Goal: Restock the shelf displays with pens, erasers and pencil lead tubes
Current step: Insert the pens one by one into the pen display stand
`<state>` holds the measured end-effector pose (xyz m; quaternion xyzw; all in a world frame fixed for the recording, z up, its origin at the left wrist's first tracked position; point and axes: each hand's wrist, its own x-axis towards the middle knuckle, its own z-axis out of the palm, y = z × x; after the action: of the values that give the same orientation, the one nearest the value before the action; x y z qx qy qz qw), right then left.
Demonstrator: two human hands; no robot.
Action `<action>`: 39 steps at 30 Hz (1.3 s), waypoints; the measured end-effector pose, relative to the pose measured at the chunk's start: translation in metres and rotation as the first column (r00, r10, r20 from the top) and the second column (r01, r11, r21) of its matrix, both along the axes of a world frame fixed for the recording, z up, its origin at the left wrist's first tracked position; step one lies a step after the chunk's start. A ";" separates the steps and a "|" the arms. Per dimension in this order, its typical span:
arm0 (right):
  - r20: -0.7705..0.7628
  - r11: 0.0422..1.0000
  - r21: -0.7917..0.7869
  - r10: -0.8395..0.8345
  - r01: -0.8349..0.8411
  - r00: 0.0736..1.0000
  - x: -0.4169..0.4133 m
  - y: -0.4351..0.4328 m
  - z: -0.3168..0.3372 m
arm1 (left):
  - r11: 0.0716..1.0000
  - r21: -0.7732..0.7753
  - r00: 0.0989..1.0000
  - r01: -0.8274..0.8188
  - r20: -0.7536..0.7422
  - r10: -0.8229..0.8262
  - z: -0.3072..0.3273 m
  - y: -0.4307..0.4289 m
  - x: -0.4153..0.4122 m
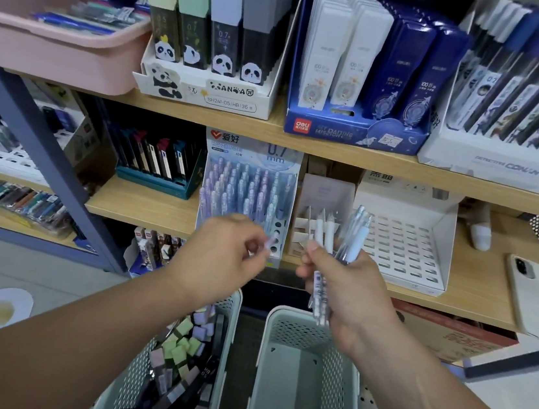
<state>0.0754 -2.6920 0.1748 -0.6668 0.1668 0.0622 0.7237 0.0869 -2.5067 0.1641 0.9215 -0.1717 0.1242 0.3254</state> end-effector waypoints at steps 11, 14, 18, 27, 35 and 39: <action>-0.045 0.999 -0.041 -0.019 0.017 0.999 0.000 -0.022 0.001 | 0.867 -0.331 0.918 -0.374 0.002 0.397 0.010 -0.002 0.020; -0.041 0.999 -0.032 -0.032 0.030 0.999 0.000 -0.025 0.003 | 0.896 -0.281 0.932 -0.344 0.015 0.363 0.006 -0.003 0.023; -0.037 0.999 -0.029 -0.036 0.035 0.999 -0.001 -0.027 0.004 | 0.922 -0.192 0.933 -0.337 0.060 0.354 0.003 -0.004 0.026; -0.040 1.000 -0.002 -0.030 0.030 0.999 -0.001 -0.032 0.008 | 0.926 -0.192 0.921 -0.324 0.161 0.355 0.006 -0.007 0.029; -0.050 1.000 0.011 -0.018 0.018 0.999 -0.003 -0.035 0.010 | 0.938 -0.150 0.927 -0.313 0.169 0.336 -0.002 -0.009 0.033; -0.058 1.000 0.014 -0.018 0.018 0.998 -0.003 -0.035 0.010 | 0.943 -0.101 0.929 -0.318 0.164 0.331 -0.004 -0.009 0.035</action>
<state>0.0720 -2.7274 0.1850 -0.6580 0.1932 0.0761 0.7238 0.1216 -2.5161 0.1602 0.9100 -0.0408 0.2644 0.3168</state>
